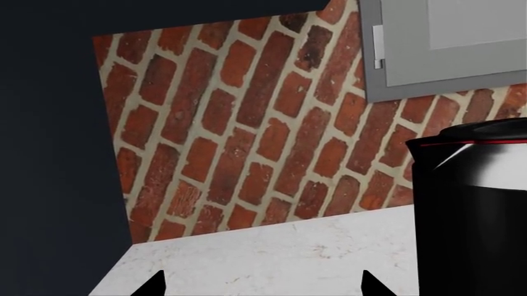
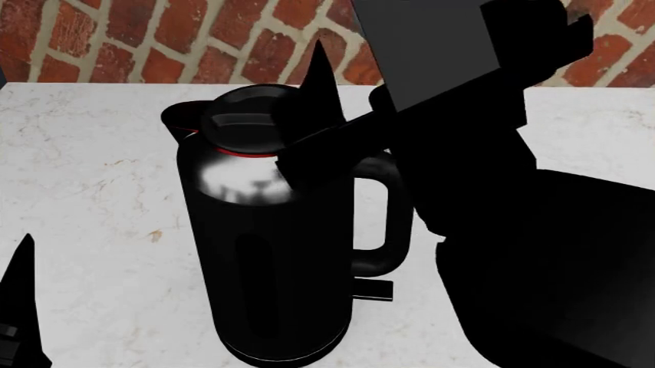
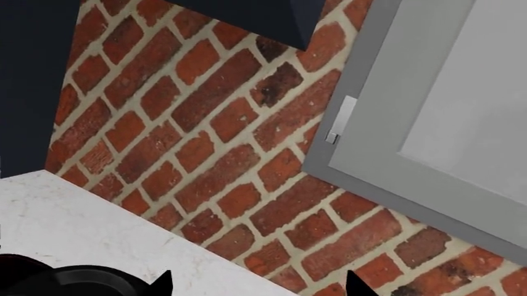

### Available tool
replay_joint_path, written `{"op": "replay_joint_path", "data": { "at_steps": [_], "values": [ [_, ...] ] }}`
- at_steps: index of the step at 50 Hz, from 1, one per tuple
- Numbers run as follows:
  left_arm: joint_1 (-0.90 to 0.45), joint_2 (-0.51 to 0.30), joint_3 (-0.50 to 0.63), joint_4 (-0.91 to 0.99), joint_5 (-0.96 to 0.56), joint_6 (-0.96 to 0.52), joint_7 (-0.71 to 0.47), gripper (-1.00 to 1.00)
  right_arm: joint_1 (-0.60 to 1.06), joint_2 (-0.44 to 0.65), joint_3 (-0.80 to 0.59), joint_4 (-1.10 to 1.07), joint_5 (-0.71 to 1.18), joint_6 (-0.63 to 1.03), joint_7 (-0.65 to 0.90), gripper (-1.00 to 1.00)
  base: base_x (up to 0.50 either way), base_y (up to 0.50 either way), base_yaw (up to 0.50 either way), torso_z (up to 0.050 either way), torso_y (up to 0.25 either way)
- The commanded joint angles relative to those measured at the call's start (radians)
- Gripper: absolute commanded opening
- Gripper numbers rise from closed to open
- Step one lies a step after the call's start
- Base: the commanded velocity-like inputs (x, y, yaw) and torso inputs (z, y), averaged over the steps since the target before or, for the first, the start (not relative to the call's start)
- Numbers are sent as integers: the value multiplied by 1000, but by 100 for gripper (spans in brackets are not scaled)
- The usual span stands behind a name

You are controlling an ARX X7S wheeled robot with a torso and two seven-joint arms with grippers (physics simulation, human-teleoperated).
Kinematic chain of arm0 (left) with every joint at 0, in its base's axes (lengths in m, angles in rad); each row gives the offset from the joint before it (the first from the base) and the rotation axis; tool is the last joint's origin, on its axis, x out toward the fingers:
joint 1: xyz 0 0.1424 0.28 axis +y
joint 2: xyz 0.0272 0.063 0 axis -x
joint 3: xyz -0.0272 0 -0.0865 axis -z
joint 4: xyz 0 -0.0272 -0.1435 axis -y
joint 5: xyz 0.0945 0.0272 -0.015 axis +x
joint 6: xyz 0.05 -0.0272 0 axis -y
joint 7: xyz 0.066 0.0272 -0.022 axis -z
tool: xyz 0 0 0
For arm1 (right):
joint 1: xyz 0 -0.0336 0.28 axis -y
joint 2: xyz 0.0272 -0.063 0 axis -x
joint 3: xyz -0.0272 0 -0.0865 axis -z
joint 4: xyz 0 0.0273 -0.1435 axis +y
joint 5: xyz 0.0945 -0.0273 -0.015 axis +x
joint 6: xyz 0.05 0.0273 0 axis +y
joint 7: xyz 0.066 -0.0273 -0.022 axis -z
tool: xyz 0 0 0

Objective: Close the lid of the electric kettle.

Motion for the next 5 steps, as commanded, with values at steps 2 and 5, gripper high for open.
{"op": "replay_joint_path", "data": {
  "at_steps": [2,5],
  "values": [
    [10,0,0,-2,3,11,1,100,-4,92,124,-190,205,-8,183,100,0,0,0,0,0],
    [6,-1,4,3,1,5,-3,100,-35,142,164,-278,298,-37,260,100,0,0,0,0,0]
  ]
}}
